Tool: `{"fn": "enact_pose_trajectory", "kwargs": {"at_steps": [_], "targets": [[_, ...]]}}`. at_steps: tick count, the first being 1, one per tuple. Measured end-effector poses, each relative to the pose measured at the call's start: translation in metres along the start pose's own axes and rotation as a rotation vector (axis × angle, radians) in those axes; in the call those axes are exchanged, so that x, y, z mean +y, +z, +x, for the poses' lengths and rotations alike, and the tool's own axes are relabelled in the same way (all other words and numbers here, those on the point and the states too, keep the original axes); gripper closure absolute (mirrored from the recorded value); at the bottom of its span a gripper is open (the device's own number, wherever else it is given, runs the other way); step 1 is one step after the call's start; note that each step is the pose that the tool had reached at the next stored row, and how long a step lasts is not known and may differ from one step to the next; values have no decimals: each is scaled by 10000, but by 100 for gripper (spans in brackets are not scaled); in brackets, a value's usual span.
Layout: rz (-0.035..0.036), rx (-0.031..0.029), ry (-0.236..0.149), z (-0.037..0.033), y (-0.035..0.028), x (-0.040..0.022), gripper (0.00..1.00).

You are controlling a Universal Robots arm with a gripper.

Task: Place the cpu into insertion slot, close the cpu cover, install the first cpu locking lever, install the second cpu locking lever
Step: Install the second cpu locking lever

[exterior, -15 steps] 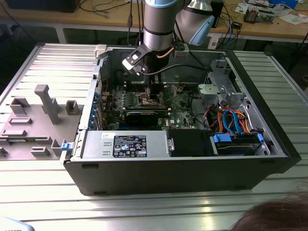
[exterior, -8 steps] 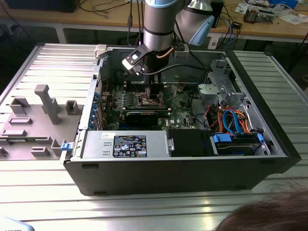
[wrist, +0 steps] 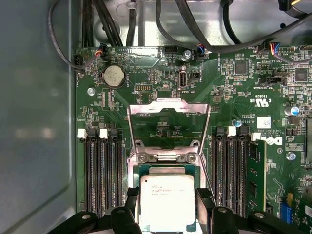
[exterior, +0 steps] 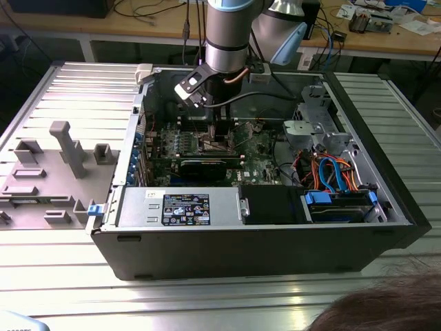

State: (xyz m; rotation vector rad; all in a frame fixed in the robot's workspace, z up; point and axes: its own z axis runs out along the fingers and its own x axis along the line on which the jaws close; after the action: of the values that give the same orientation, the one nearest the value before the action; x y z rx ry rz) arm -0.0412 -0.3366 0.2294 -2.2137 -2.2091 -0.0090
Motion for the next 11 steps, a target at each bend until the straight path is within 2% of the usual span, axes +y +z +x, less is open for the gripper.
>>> {"fn": "enact_pose_trajectory", "kwargs": {"at_steps": [11], "targets": [[-4, -15, 252, 0, 2, 0, 45]]}}
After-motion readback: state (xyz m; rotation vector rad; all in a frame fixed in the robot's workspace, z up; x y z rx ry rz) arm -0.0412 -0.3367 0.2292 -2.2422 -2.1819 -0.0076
